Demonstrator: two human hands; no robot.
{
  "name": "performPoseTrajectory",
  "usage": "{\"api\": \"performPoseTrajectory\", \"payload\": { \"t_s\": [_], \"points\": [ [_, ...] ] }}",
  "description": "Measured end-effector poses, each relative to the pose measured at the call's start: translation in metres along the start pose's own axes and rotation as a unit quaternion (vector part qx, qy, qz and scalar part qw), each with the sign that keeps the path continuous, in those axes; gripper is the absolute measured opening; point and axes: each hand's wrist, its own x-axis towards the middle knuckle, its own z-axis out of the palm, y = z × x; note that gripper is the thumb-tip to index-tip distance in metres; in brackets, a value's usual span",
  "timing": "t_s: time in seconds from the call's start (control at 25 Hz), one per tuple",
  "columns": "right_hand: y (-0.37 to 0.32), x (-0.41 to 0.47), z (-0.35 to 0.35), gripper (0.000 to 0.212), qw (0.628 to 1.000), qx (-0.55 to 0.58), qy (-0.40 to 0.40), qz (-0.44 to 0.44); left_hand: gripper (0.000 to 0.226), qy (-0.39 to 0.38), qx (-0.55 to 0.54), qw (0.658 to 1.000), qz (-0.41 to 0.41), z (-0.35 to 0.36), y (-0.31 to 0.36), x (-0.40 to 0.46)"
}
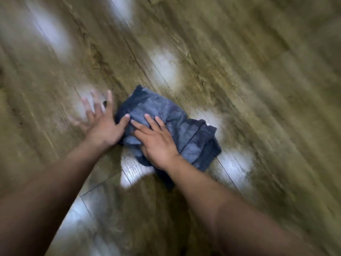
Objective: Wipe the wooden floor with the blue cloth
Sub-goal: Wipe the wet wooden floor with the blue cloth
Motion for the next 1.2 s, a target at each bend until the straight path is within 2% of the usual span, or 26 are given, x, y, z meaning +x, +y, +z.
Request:
{"api": "performPoseTrajectory", "payload": {
  "t_s": [0.08, 0.12, 0.16, 0.2, 0.32, 0.44, 0.56, 0.68, 0.76, 0.8, 0.84, 0.92, 1.08, 1.12, 1.2],
  "points": [
    [0.047, -0.041, -0.007, 0.051, 0.997, -0.002, 0.031, 0.071, 0.077, -0.011, 0.028, 0.984, 0.175, 0.021, 0.056, -0.006],
    [0.076, -0.064, -0.011, 0.053, 0.993, -0.004, 0.05, 0.11, 0.073, -0.04, 0.069, 0.963, 0.257, 0.032, 0.083, -0.009],
    [0.105, -0.088, -0.015, 0.054, 0.987, -0.003, 0.066, 0.148, 0.069, -0.07, 0.119, 0.939, 0.314, 0.044, 0.103, -0.013],
    [0.13, -0.112, -0.017, 0.055, 0.979, 0.002, 0.077, 0.187, 0.067, -0.094, 0.157, 0.923, 0.339, 0.054, 0.115, -0.016],
    [0.179, -0.172, -0.022, 0.049, 0.955, 0.018, 0.103, 0.279, 0.067, -0.113, 0.191, 0.924, 0.313, 0.07, 0.125, -0.018],
    [0.202, -0.197, -0.021, 0.043, 0.948, 0.014, 0.122, 0.293, 0.072, -0.084, 0.174, 0.934, 0.299, 0.072, 0.116, -0.019],
    [0.215, -0.206, -0.02, 0.039, 0.933, 0.007, 0.125, 0.338, 0.079, -0.065, 0.14, 0.964, 0.215, 0.066, 0.1, -0.016],
    [0.219, -0.209, -0.024, 0.031, 0.865, 0.026, 0.151, 0.478, 0.092, -0.072, 0.085, 0.99, 0.087, 0.056, 0.076, -0.012],
    [0.208, -0.207, -0.025, 0.03, 0.823, 0.064, 0.165, 0.54, 0.095, -0.097, 0.078, 0.991, 0.057, 0.054, 0.068, -0.01],
    [0.198, -0.204, -0.024, 0.031, 0.817, 0.082, 0.172, 0.544, 0.096, -0.109, 0.077, 0.989, 0.056, 0.053, 0.069, -0.009],
    [0.186, -0.2, -0.024, 0.032, 0.82, 0.092, 0.177, 0.537, 0.097, -0.123, 0.073, 0.988, 0.057, 0.051, 0.072, -0.008],
    [0.15, -0.193, -0.02, 0.034, 0.851, 0.093, 0.163, 0.491, 0.096, -0.139, 0.073, 0.986, 0.06, 0.047, 0.075, -0.01],
    [0.048, -0.181, 0.005, 0.041, 0.935, 0.053, 0.058, 0.347, 0.09, -0.102, 0.052, 0.993, 0.036, 0.045, 0.101, -0.018],
    [0.027, -0.18, 0.012, 0.041, 0.948, 0.032, 0.045, 0.313, 0.081, -0.088, 0.04, 0.993, 0.064, 0.048, 0.122, -0.023],
    [0.017, -0.184, 0.022, 0.042, 0.963, -0.005, 0.028, 0.266, 0.066, -0.078, 0.021, 0.981, 0.175, 0.057, 0.173, -0.034]
  ]
}}
